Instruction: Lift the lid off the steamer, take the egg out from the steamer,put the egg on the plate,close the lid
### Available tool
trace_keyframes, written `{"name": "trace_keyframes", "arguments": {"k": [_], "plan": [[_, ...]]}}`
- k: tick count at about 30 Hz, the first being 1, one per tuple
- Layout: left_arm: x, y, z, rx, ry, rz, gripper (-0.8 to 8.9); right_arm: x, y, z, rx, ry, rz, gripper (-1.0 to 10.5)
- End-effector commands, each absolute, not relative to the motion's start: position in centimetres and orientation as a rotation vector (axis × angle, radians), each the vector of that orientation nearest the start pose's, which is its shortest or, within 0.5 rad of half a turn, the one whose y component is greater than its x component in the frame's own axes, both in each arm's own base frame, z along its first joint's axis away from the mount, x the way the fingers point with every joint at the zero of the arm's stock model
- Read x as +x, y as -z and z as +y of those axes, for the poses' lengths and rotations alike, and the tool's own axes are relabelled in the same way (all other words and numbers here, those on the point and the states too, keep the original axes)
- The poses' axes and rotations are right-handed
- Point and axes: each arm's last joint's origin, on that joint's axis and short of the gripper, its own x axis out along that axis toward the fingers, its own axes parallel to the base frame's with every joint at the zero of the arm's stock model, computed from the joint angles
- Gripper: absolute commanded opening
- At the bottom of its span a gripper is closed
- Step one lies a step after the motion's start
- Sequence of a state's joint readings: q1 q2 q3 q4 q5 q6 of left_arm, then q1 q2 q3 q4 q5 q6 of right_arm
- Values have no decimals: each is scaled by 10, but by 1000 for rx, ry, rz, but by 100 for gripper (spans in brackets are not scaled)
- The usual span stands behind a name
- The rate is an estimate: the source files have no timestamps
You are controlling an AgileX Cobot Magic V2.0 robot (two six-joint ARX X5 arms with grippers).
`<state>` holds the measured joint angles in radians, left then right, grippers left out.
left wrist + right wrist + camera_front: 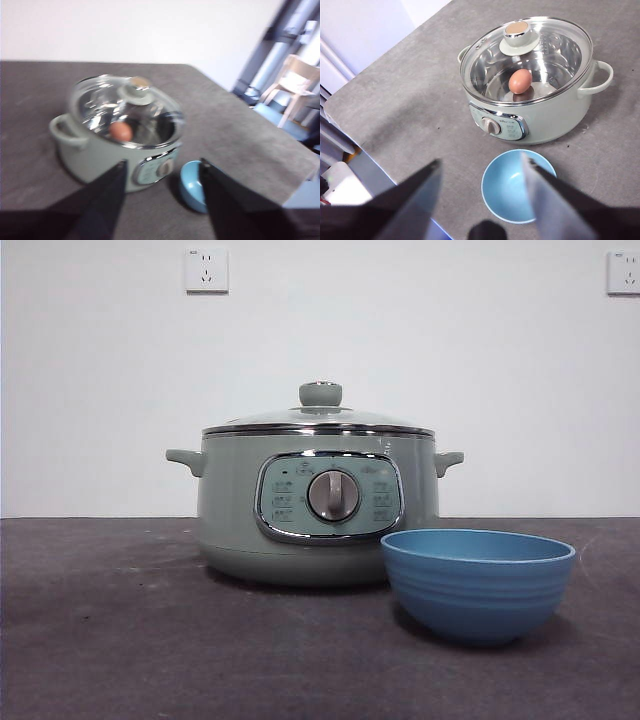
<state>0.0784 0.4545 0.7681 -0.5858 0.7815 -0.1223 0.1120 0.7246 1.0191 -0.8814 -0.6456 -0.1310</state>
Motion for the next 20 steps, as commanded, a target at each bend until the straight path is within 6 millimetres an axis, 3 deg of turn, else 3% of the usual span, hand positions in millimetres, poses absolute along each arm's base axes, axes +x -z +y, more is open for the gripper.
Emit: {"name": "trace_keyframes", "arguments": {"k": [1, 11, 15, 20], "plan": [[87, -333, -15, -228, 710, 271, 569, 114, -358, 31, 38, -774, 523, 630], [125, -346, -22, -235, 780, 261, 569, 118, -357, 31, 41, -773, 528, 630], [152, -362, -31, -204, 795, 267, 569, 121, -356, 31, 49, -771, 541, 630], [193, -378, -57, -121, 813, 294, 569, 126, -354, 32, 54, -771, 558, 630]]}}
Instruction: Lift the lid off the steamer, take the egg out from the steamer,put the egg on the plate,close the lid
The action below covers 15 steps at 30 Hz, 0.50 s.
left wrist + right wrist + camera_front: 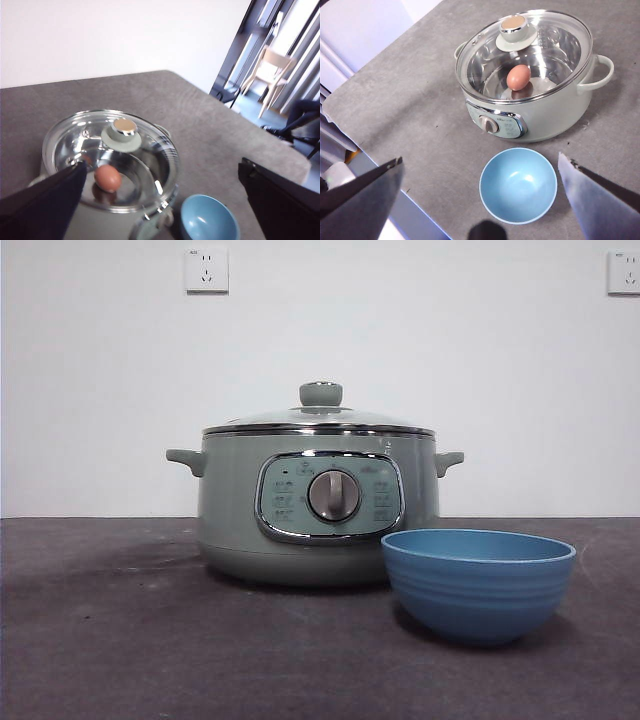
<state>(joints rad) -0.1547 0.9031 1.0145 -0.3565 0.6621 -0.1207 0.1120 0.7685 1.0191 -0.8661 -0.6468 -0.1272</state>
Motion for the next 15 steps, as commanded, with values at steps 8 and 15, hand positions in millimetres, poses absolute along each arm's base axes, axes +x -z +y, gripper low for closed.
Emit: {"name": "trace_keyframes", "arguments": {"k": [8, 15], "plan": [[259, -369, -119, 17, 806, 313, 568, 130, -352, 32, 59, -771, 576, 630], [304, -332, -163, 110, 763, 315, 568, 130, -351, 32, 63, -770, 591, 630]]}}
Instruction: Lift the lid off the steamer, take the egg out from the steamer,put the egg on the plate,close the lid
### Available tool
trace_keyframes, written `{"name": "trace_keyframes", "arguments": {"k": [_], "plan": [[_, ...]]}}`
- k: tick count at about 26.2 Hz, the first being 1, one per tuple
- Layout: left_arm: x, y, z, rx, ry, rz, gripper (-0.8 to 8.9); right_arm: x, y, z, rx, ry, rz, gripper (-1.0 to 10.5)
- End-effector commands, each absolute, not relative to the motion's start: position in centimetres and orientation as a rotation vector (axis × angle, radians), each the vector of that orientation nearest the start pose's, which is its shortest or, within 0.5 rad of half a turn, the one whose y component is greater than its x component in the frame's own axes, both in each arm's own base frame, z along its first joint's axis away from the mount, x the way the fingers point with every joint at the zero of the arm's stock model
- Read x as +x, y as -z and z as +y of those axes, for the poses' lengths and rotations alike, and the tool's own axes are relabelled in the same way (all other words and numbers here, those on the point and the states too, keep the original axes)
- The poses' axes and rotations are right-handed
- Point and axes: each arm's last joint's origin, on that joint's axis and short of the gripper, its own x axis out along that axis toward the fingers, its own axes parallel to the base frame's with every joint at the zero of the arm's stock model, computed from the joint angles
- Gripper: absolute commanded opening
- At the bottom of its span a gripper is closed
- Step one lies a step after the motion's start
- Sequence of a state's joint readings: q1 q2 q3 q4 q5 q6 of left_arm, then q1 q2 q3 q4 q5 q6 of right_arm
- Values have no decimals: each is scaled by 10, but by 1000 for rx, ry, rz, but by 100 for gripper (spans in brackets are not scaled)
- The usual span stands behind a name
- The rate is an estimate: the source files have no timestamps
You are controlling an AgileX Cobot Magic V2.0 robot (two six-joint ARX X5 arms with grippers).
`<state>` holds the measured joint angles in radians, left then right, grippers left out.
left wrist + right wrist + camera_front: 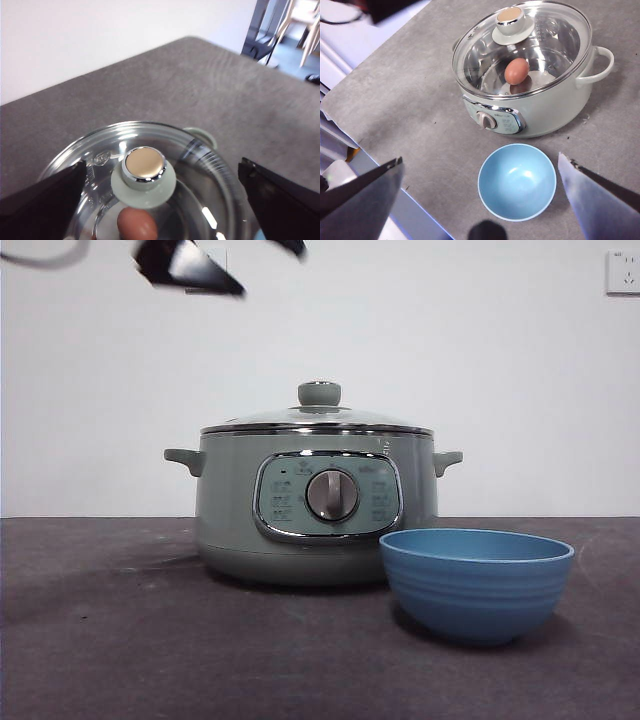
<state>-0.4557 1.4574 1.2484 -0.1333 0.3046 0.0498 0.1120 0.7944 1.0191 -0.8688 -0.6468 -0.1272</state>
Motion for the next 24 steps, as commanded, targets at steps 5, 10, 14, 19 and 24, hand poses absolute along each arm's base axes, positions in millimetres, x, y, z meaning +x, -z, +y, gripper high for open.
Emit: {"name": "trace_keyframes", "arguments": {"k": [5, 10, 14, 19, 24], "plan": [[324, -306, -182, 118, 759, 308, 567, 130, -351, 32, 64, -770, 592, 630], [337, -288, -192, 122, 743, 293, 567, 129, -350, 32, 65, -770, 596, 630], [345, -273, -198, 131, 742, 304, 567, 129, -350, 32, 65, -770, 595, 630], [349, -264, -200, 150, 727, 314, 566, 129, -350, 32, 65, -770, 595, 630], [350, -258, -203, 156, 732, 335, 566, 130, -350, 32, 65, -770, 596, 630]]}}
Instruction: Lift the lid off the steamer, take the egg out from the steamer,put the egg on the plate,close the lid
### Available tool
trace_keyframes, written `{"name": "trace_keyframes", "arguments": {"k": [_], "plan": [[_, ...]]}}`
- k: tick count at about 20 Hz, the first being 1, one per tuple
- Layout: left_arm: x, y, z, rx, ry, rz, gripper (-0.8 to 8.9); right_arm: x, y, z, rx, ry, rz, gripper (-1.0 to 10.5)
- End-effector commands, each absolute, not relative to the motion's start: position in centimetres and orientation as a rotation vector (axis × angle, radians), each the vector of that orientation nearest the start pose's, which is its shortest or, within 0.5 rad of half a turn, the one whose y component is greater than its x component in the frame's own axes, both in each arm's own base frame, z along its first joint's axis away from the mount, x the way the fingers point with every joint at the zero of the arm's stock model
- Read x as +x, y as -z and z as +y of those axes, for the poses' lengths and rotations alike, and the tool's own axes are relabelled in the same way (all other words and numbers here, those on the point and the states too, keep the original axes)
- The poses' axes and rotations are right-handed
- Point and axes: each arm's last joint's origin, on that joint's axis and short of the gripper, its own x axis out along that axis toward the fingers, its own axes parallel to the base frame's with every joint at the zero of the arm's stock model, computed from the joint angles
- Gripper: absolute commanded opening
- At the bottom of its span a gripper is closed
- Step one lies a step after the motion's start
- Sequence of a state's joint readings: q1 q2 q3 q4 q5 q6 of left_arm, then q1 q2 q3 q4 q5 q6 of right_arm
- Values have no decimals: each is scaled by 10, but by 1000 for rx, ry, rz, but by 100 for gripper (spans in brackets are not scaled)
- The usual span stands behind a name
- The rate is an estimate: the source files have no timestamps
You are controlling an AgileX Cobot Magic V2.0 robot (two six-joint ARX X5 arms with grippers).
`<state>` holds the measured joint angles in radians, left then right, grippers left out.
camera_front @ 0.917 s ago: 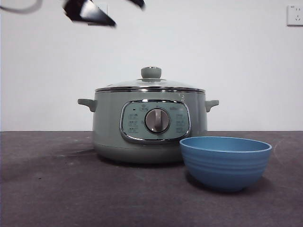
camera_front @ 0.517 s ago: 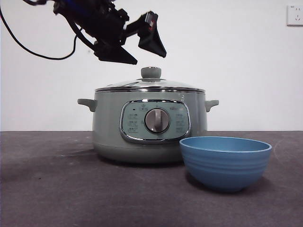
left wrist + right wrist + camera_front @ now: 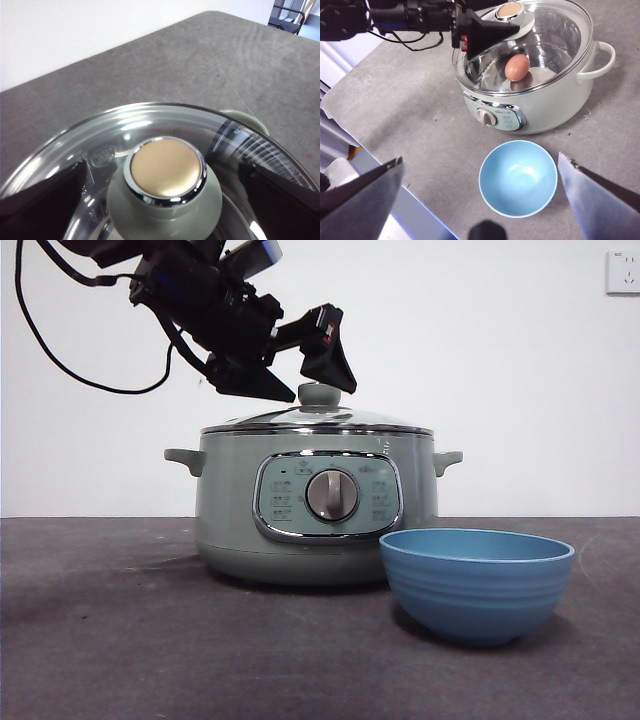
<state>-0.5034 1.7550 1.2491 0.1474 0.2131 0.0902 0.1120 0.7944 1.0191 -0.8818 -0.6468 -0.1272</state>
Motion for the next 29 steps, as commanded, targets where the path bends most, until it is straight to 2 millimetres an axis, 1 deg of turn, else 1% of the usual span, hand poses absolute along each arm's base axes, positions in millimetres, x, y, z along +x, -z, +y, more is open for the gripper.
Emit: {"name": "trace_keyframes", "arguments": {"k": [1, 7, 8, 9, 10, 12, 13, 17, 22, 27, 29], "plan": [[350, -258, -203, 157, 733, 337, 565, 130, -350, 32, 65, -770, 596, 630], [350, -254, -203, 169, 700, 366, 554, 130, -350, 32, 66, -770, 597, 630], [349, -254, -205, 172, 696, 365, 507, 130, -350, 32, 66, -770, 597, 630], [348, -254, -206, 174, 691, 362, 427, 130, -350, 32, 65, -770, 597, 630], [348, -255, -206, 173, 693, 358, 398, 130, -350, 32, 65, -770, 597, 630], [348, -255, -207, 173, 695, 358, 397, 129, -350, 32, 66, -770, 600, 630], [347, -255, -208, 174, 696, 359, 379, 129, -350, 32, 68, -770, 605, 629], [347, -255, -208, 164, 696, 353, 158, 128, -349, 32, 71, -769, 618, 629], [348, -257, -209, 138, 694, 341, -11, 128, -349, 32, 71, -769, 619, 629], [348, -264, -209, 127, 694, 294, -8, 128, -349, 32, 71, -769, 619, 629], [346, -271, -207, 111, 691, 271, -8, 128, -349, 32, 71, -769, 619, 628]]}}
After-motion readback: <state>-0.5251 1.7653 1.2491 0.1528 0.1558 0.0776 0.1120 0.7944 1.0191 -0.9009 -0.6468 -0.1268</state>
